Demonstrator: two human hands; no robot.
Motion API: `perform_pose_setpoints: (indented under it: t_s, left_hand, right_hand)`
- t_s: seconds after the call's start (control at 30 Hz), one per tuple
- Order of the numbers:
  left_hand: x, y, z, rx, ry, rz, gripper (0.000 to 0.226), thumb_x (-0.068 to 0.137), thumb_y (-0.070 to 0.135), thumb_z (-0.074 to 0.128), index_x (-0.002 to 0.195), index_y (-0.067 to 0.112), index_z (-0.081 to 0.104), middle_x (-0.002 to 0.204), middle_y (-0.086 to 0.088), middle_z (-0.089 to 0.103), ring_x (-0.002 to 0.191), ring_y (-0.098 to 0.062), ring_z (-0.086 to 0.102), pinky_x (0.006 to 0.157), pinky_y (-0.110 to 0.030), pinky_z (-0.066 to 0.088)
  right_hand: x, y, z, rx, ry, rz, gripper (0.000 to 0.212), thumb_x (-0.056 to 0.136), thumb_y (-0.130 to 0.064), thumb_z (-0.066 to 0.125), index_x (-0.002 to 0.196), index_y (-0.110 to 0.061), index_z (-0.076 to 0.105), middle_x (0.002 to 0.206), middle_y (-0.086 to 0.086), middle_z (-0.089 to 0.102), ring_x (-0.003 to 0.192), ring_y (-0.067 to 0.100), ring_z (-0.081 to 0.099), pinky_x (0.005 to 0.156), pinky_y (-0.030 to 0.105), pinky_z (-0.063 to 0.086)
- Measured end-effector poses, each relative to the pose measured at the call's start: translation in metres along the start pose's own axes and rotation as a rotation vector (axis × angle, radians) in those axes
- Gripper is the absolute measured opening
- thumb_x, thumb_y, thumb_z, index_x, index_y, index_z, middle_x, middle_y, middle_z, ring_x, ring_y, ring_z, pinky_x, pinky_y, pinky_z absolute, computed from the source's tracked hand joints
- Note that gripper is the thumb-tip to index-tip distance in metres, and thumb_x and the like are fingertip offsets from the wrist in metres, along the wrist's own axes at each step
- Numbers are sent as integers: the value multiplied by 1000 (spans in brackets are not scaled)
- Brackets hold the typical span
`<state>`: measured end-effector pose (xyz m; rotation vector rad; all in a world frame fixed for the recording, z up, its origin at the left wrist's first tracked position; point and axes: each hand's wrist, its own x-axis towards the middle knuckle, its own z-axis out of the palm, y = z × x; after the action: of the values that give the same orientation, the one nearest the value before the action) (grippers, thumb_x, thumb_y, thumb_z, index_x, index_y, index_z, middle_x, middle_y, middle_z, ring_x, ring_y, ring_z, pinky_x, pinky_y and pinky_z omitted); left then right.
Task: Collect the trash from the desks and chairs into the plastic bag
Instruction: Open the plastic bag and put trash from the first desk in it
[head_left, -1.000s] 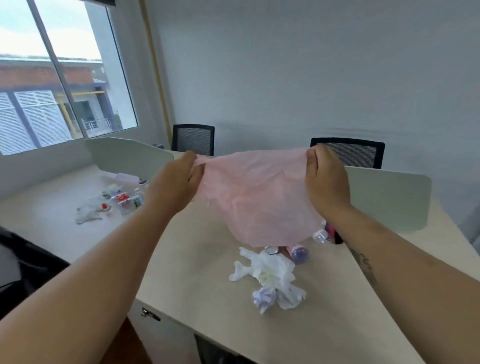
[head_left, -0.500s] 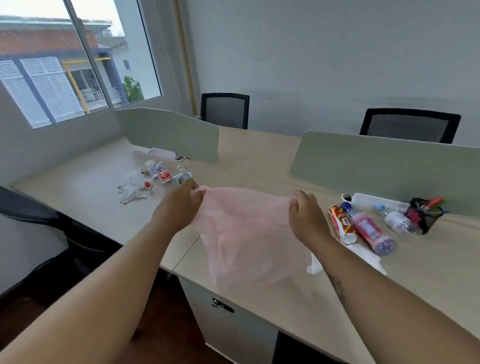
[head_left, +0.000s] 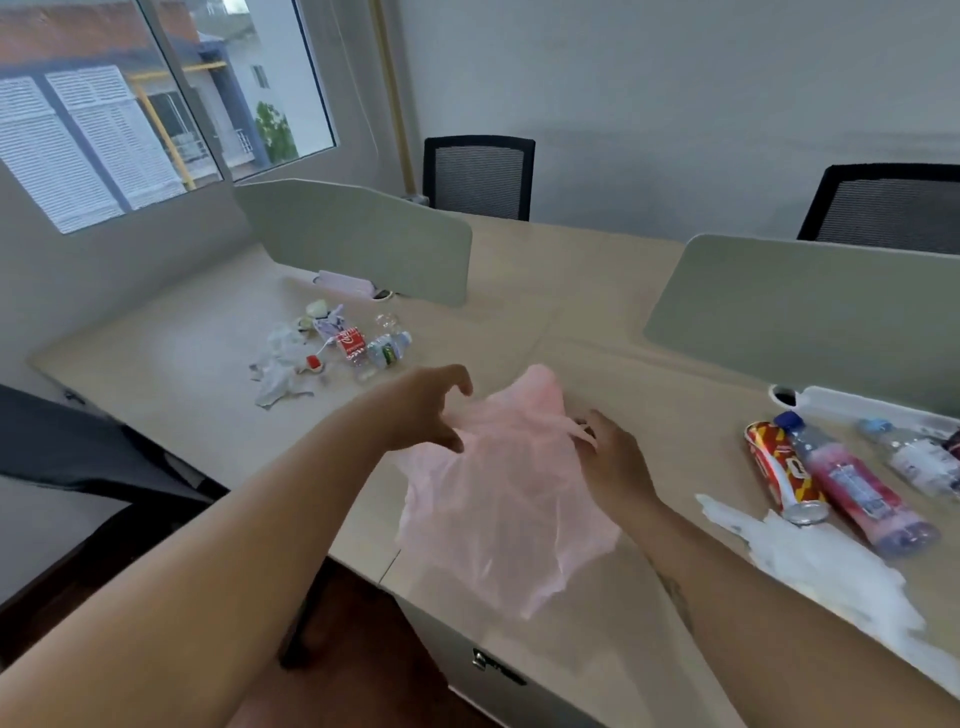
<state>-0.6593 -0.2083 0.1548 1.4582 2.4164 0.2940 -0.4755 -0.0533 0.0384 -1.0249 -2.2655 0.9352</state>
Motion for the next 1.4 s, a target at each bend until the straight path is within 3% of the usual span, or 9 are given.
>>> perform_pose_setpoints:
  t_s: [0.2, 0.3, 0.43, 0.6, 0.73, 0.93, 1.1, 1.27, 1.4]
  left_hand:
    - [34, -32, 7, -312, 218, -101, 19, 87, 3, 51, 82, 18, 60, 79, 3, 65, 72, -13, 58, 62, -26, 40]
    - [58, -24, 14, -458, 305, -150, 20, 88, 0, 39, 89, 8, 56, 74, -5, 62, 61, -15, 56, 53, -27, 38]
    - [94, -9, 21, -367, 331, 56, 14, 90, 8, 48, 77, 15, 49, 68, 2, 50, 68, -24, 50, 53, -32, 30]
    - [117, -32, 1, -204, 269, 339, 17, 81, 22, 74, 84, 11, 61, 77, -4, 58, 68, -23, 51, 60, -32, 36]
    - [149, -99, -13, 142, 429, 212, 21, 84, -2, 53, 97, 12, 61, 96, -9, 53, 88, -32, 57, 69, -40, 48]
    - [187, -120, -21, -379, 327, -31, 23, 77, 0, 42, 83, 18, 55, 85, -9, 59, 87, -34, 60, 75, -40, 49]
    - [185, -71, -29, -509, 293, 176, 10, 88, 16, 48, 85, 18, 58, 76, 1, 60, 74, -25, 55, 61, -32, 42]
    - [188, -66, -37, -140, 259, 500, 21, 83, 19, 63, 103, 24, 60, 95, 3, 64, 84, -24, 60, 71, -37, 52]
    - [206, -108, -37, 111, 350, 390, 20, 90, 21, 58, 108, 22, 65, 108, -2, 62, 94, -27, 61, 81, -32, 40]
  right_hand:
    - [43, 11, -19, -165, -49, 167, 8, 91, -26, 55, 96, -31, 58, 100, -3, 66, 99, 30, 62, 79, 36, 41]
    - [43, -6, -13, -282, 75, 22, 78, 85, -33, 64, 148, -36, 19, 141, 2, 43, 121, 30, 45, 100, 45, 30]
    - [31, -50, 32, -393, 187, -155, 112, 72, -60, 69, 150, -39, -9, 156, 10, 21, 137, 32, 29, 111, 54, 25]
    - [58, -53, 34, -389, 349, 146, 35, 84, -8, 49, 115, -23, 57, 105, 3, 63, 99, 34, 56, 89, 44, 35]
    - [78, -40, 7, -490, 453, 164, 32, 77, 8, 42, 95, -16, 54, 73, 3, 58, 73, 34, 53, 70, 39, 38]
    - [72, -29, 10, -664, 256, 476, 59, 92, -22, 54, 145, -33, 30, 134, 8, 52, 107, 35, 55, 91, 47, 46]
    - [95, -96, 69, -568, 240, 213, 111, 71, -59, 69, 149, -40, -9, 160, 7, 10, 143, 34, 18, 116, 53, 17]
    - [112, -96, 71, -612, 430, 283, 38, 89, -20, 49, 126, -25, 53, 122, 4, 58, 102, 37, 57, 79, 38, 42]
    - [101, -69, 39, -488, 456, 357, 25, 81, -3, 43, 92, -23, 54, 91, 2, 62, 84, 35, 57, 65, 37, 42]
